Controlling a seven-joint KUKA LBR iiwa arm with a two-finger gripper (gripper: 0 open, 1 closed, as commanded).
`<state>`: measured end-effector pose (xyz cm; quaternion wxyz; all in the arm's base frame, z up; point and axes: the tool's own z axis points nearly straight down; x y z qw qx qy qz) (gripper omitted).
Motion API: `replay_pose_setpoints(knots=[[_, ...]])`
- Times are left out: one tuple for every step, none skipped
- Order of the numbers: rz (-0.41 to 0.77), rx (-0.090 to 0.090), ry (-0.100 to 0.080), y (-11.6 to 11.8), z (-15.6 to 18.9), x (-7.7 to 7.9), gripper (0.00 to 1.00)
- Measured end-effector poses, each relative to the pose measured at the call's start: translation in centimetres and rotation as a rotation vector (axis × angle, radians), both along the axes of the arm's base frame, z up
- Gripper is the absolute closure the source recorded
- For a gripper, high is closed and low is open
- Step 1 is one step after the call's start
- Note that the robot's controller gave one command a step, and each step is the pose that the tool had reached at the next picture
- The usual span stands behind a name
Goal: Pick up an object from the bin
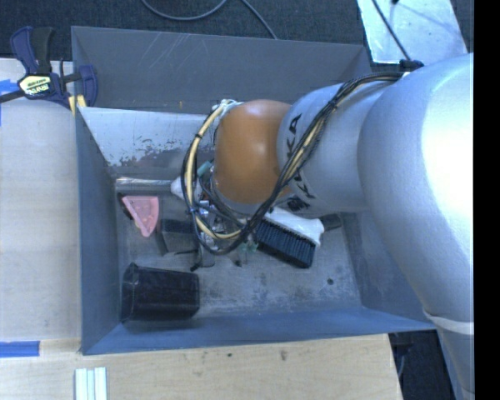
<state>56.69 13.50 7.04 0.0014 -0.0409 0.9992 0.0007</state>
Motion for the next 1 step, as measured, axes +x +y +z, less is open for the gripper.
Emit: replay_pose_setpoints(knots=[[0.039,-0.001,0.001,-1.21,14.92,-0.76,1.0]])
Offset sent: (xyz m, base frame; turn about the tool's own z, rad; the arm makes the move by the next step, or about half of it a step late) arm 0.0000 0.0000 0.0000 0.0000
